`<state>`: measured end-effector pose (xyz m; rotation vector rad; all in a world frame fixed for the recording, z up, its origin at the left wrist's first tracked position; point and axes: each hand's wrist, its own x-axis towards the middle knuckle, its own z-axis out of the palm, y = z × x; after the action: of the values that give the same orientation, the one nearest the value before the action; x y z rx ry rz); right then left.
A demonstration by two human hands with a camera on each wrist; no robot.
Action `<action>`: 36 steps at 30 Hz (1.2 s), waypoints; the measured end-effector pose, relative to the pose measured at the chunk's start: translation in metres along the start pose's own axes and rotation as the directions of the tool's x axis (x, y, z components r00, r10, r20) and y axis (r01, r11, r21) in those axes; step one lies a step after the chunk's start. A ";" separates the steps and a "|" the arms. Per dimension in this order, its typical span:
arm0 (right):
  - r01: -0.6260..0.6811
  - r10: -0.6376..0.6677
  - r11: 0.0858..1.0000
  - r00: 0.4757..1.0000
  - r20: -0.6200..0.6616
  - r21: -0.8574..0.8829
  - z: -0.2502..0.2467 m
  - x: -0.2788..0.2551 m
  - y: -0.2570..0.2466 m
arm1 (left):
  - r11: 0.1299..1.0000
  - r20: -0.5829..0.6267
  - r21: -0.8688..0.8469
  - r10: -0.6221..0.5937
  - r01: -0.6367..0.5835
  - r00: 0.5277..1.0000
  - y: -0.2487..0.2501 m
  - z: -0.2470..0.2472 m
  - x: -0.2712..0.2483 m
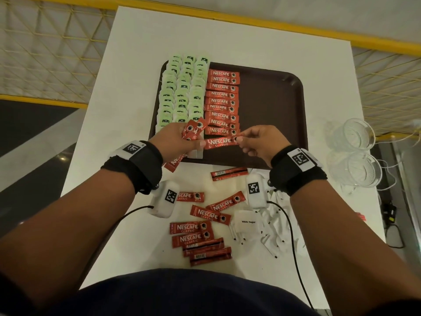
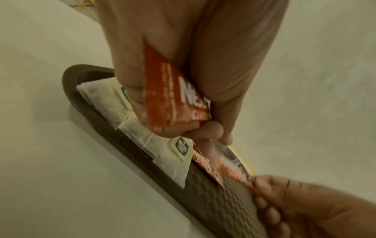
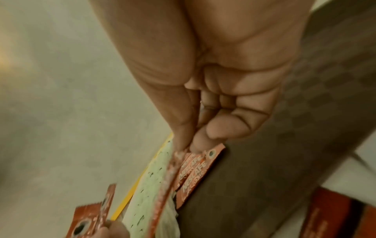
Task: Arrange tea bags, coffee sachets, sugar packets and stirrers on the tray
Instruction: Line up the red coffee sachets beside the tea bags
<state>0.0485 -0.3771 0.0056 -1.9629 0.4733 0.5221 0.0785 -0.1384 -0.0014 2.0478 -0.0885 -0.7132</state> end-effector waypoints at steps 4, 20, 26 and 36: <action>-0.138 0.139 0.990 0.989 -0.043 0.034 0.000 0.004 0.010 | 0.956 0.019 -0.270 -0.110 0.111 0.994 -0.007 -0.002 -0.003; -0.221 0.191 0.927 0.973 -0.126 -0.302 0.017 0.035 -0.002 | 0.703 0.115 -0.656 -0.266 0.275 0.957 -0.004 -0.011 -0.011; -0.068 0.018 0.930 0.990 -0.139 -0.363 0.020 0.023 -0.014 | 0.668 0.049 -0.722 -0.210 0.180 0.976 0.002 -0.008 -0.012; 0.122 -0.137 0.990 0.958 0.251 0.073 0.067 -0.008 -0.041 | 0.740 -0.080 -0.666 -0.196 0.094 0.977 0.012 -0.002 -0.004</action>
<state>0.0533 -0.2981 0.0139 -1.8254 0.1933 0.6594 0.0787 -0.1426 0.0106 1.4118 0.3720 -0.5754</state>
